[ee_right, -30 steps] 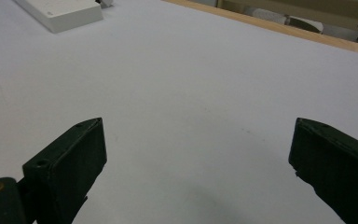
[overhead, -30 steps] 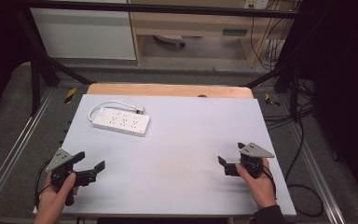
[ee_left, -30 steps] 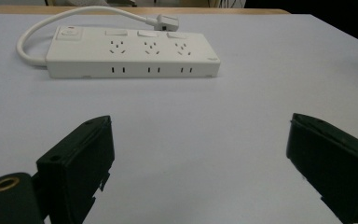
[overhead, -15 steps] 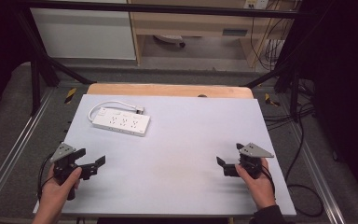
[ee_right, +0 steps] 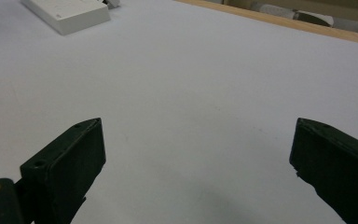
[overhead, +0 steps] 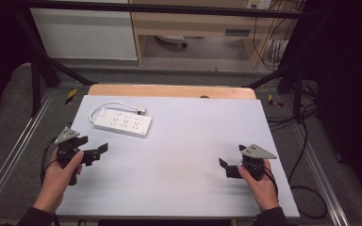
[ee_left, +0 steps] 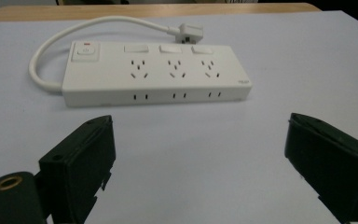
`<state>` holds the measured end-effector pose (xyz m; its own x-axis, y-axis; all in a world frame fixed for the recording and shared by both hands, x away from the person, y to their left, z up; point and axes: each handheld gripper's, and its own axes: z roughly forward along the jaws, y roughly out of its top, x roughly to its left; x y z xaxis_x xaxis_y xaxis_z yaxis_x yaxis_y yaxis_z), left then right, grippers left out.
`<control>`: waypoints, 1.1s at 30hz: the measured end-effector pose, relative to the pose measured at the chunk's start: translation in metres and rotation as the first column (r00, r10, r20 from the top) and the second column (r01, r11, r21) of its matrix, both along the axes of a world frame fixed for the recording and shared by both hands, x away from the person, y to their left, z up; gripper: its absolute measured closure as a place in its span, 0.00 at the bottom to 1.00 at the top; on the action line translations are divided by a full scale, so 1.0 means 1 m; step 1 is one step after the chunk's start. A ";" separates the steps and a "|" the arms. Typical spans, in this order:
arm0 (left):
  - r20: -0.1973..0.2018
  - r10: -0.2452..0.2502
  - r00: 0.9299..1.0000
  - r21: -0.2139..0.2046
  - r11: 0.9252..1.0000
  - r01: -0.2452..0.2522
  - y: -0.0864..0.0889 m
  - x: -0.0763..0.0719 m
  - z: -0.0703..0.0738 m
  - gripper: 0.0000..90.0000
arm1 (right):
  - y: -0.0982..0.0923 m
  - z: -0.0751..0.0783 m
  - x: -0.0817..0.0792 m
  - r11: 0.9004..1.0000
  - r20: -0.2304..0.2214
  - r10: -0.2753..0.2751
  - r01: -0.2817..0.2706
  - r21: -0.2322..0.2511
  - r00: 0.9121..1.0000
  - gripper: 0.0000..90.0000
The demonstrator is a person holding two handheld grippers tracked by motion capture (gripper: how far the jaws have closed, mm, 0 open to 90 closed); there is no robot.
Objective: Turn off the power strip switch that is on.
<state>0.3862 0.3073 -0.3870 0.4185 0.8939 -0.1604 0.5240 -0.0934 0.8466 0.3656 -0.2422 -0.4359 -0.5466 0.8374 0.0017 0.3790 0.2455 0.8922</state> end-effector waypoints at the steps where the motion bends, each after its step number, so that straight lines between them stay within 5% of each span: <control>1: 0.003 0.001 1.000 -0.003 1.000 -0.001 -0.001 0.003 0.002 0.10 | 0.000 0.000 0.000 1.000 0.000 0.000 0.000 0.000 1.000 0.04; 17: 0.016 0.017 1.000 0.031 0.999 -0.017 -0.006 0.046 0.010 0.10 | 0.000 -0.001 0.001 1.000 -0.014 0.004 -0.005 -0.011 1.000 0.04; 22: 0.007 0.022 1.000 0.078 0.997 -0.022 -0.010 0.058 0.014 0.10 | -0.001 -0.002 0.001 1.000 -0.017 -0.005 0.004 -0.018 1.000 0.04; 33: -0.008 0.037 0.999 0.069 0.997 -0.037 -0.009 0.078 0.016 0.10 | -0.002 -0.001 0.001 1.000 -0.012 -0.004 0.004 -0.016 1.000 0.04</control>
